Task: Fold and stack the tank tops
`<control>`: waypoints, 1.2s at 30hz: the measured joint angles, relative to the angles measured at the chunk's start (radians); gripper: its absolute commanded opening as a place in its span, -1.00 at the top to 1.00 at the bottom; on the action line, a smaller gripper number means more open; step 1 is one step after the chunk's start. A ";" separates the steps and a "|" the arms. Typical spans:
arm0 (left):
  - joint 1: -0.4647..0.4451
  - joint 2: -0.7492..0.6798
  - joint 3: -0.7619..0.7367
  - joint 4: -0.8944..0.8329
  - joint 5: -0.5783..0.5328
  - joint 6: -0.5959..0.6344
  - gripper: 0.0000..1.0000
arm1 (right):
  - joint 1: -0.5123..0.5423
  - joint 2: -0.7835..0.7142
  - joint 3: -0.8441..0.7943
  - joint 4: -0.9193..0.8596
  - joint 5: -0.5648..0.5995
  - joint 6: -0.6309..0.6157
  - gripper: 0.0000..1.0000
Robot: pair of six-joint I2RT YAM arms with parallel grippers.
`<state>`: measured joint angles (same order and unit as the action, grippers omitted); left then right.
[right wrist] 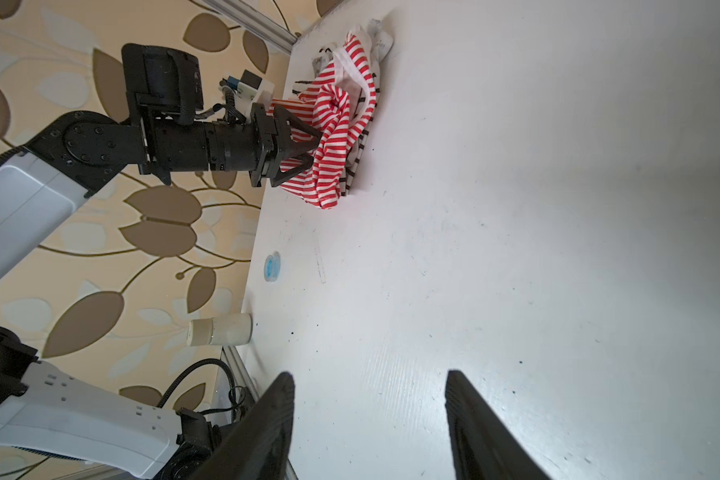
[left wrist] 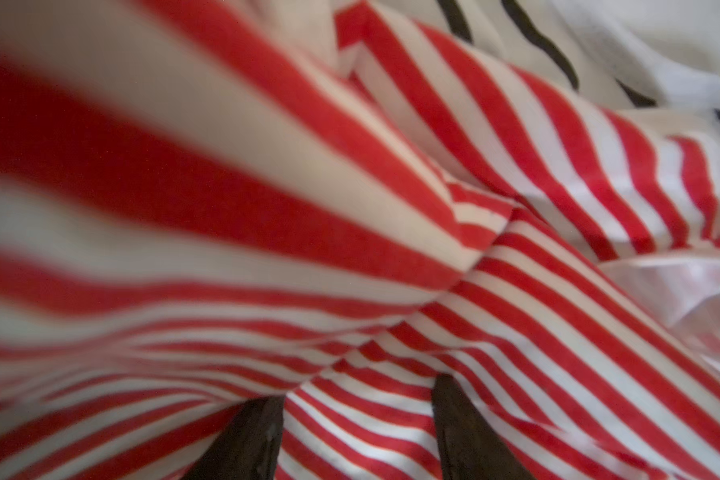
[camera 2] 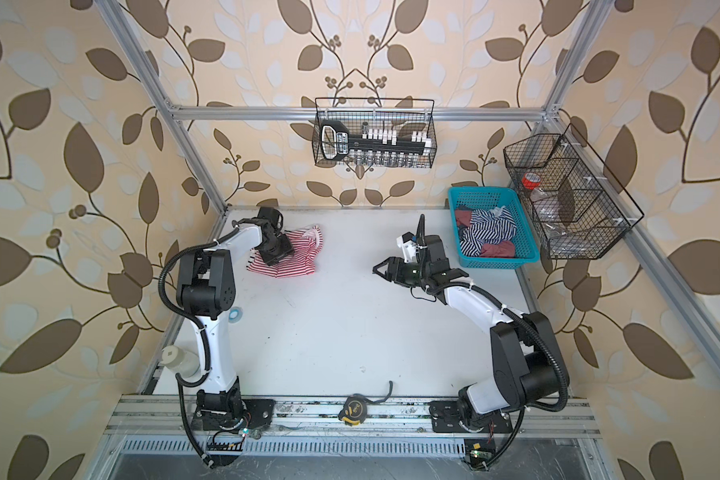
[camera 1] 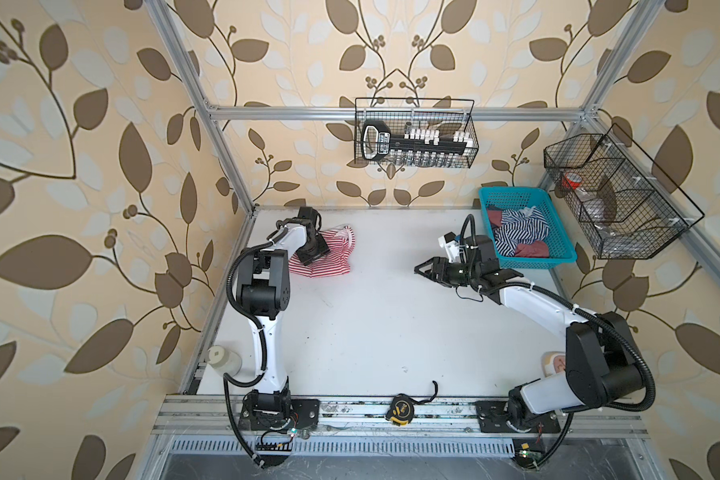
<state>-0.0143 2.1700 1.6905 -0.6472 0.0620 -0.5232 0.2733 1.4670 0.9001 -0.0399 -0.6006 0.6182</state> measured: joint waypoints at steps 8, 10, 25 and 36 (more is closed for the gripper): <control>0.091 0.095 0.155 -0.052 -0.019 0.039 -0.20 | -0.052 -0.080 -0.040 -0.052 0.004 -0.031 -0.18; 0.105 0.114 0.184 -0.056 -0.023 0.052 -0.20 | -0.061 -0.093 -0.051 -0.066 0.004 -0.037 -0.18; 0.121 0.164 0.258 -0.043 -0.041 0.132 -0.43 | -0.110 -0.209 -0.079 -0.141 0.022 -0.071 -0.41; 0.118 -0.425 -0.208 0.113 -0.037 0.179 -0.91 | -0.371 -0.475 -0.096 -0.196 0.217 -0.206 -1.00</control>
<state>0.1040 1.7447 1.4830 -0.5343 0.0246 -0.3439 -0.0975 0.9924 0.8040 -0.2359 -0.3836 0.4118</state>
